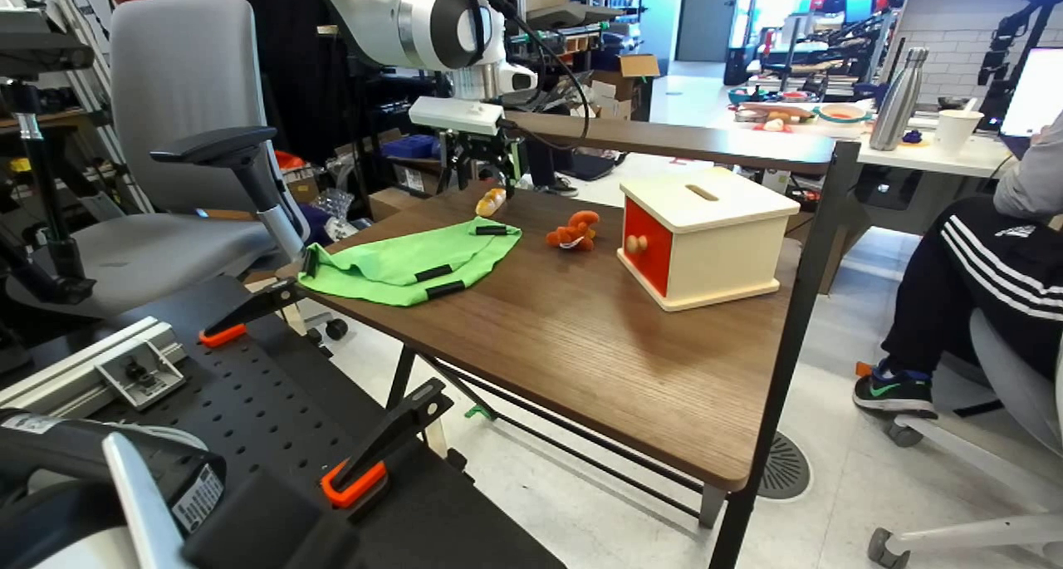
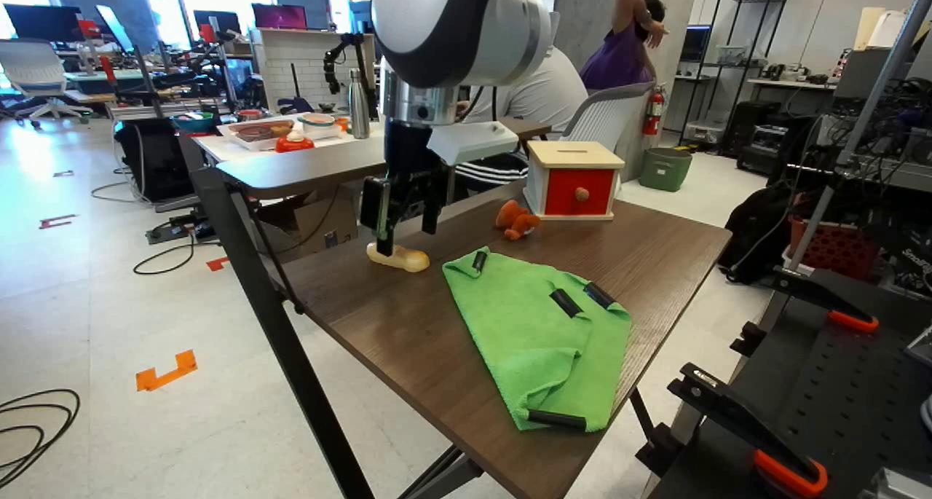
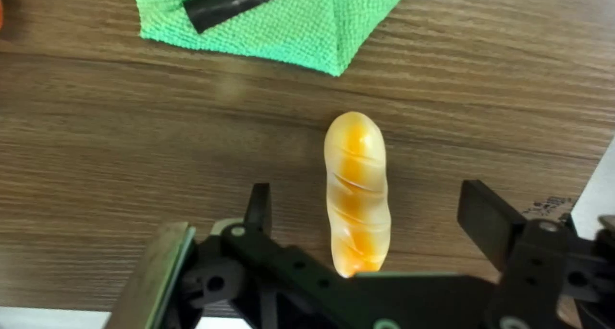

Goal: Move the yellow object to the right

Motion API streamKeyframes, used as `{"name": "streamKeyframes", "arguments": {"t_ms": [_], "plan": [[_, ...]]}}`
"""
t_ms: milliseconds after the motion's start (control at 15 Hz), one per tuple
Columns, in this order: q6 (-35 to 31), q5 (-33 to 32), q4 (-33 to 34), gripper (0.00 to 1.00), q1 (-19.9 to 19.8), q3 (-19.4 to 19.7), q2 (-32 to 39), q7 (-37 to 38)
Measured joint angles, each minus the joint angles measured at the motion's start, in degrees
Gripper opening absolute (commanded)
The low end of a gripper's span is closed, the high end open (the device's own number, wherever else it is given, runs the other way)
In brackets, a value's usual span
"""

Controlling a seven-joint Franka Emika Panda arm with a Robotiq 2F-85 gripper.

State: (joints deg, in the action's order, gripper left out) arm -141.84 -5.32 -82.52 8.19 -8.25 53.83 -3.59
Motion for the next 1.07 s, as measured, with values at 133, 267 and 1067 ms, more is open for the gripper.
{"name": "streamKeyframes", "arguments": {"t_ms": [133, 267, 1067], "plan": [[1.0, 0.0, 2.1, 0.65, 0.3, 0.0, 1.9, 0.0], [2.4, 0.0, 4.1, 0.48, 0.6, 0.0, 3.5, 0.0], [8.0, -0.1, 6.1, 0.1, 3.0, 0.4, 3.0, 0.0]]}}
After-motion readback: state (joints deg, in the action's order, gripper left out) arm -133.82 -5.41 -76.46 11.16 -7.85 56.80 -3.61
